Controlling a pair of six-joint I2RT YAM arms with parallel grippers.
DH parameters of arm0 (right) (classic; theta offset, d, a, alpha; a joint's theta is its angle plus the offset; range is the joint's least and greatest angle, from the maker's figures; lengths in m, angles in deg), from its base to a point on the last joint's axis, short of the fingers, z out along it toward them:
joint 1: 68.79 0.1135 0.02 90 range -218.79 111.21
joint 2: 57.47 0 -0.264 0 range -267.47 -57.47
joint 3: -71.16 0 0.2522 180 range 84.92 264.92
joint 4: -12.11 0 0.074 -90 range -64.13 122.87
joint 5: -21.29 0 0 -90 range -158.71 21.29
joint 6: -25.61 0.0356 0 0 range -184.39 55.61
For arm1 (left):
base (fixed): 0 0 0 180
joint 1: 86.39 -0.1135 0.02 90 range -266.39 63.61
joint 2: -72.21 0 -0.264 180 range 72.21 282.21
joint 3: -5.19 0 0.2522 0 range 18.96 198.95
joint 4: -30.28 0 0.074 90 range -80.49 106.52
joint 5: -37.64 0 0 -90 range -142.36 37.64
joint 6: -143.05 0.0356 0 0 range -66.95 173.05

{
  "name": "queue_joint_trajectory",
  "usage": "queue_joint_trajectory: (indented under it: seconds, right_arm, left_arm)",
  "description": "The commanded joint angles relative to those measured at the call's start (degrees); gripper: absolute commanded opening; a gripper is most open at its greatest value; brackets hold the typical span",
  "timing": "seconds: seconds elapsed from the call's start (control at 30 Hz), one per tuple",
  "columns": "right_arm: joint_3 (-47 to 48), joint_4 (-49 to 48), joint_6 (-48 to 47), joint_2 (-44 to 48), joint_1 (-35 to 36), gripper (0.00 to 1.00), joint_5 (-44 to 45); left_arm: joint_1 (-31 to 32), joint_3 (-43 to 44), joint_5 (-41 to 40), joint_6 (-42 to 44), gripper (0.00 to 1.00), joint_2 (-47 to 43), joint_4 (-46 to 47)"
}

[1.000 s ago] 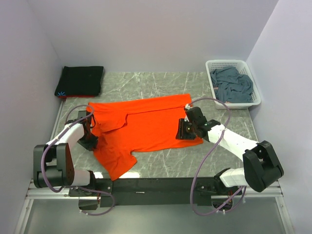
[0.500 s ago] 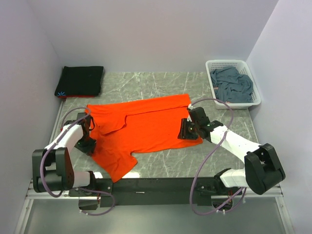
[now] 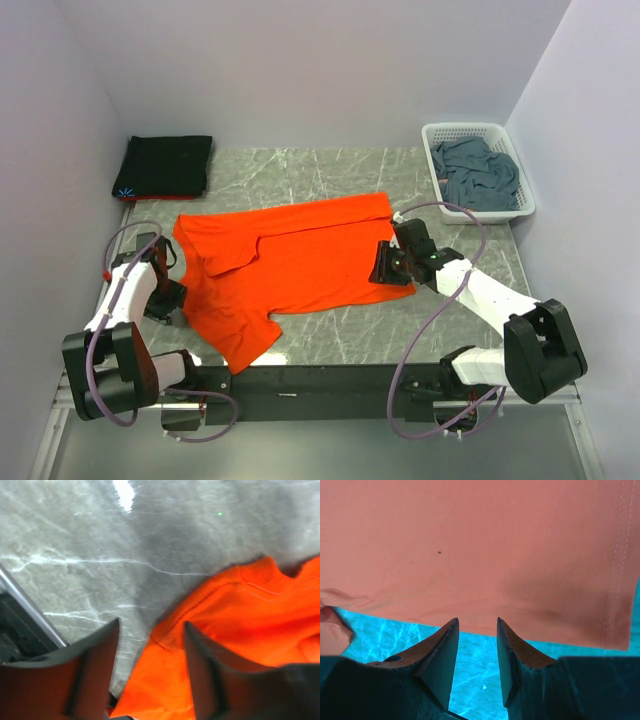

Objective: Fold and stack the t-shirts
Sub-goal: Fold the tshirt

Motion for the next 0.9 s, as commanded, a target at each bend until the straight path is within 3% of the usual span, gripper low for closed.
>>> queue_joint_trajectory:
  seconds: [0.0, 0.07, 0.2, 0.47, 0.87]
  right_arm:
    - [-0.6, -2.1, 0.2, 2.3, -0.5, 0.43, -0.9]
    - [-0.4, -2.5, 0.2, 2.2, -0.4, 0.43, -1.4]
    - [-0.4, -2.5, 0.0, 1.9, -0.5, 0.43, -1.2]
    - [-0.4, -2.5, 0.0, 1.3, -0.5, 0.43, -1.2]
    - [-0.7, -2.7, -0.1, 0.8, -0.4, 0.43, -1.5]
  left_arm:
    - [-0.1, 2.7, 2.3, 4.0, 0.62, -2.1, 3.0]
    - [-0.1, 2.9, 2.7, 5.2, 0.69, -1.6, 4.5]
    - [-0.1, 2.9, 3.2, 7.6, 0.70, 1.4, 8.2]
    - [-0.2, 2.9, 3.3, 7.5, 0.62, 9.2, 11.7]
    - [-3.2, 1.5, -3.0, 5.8, 0.54, 8.8, 7.9]
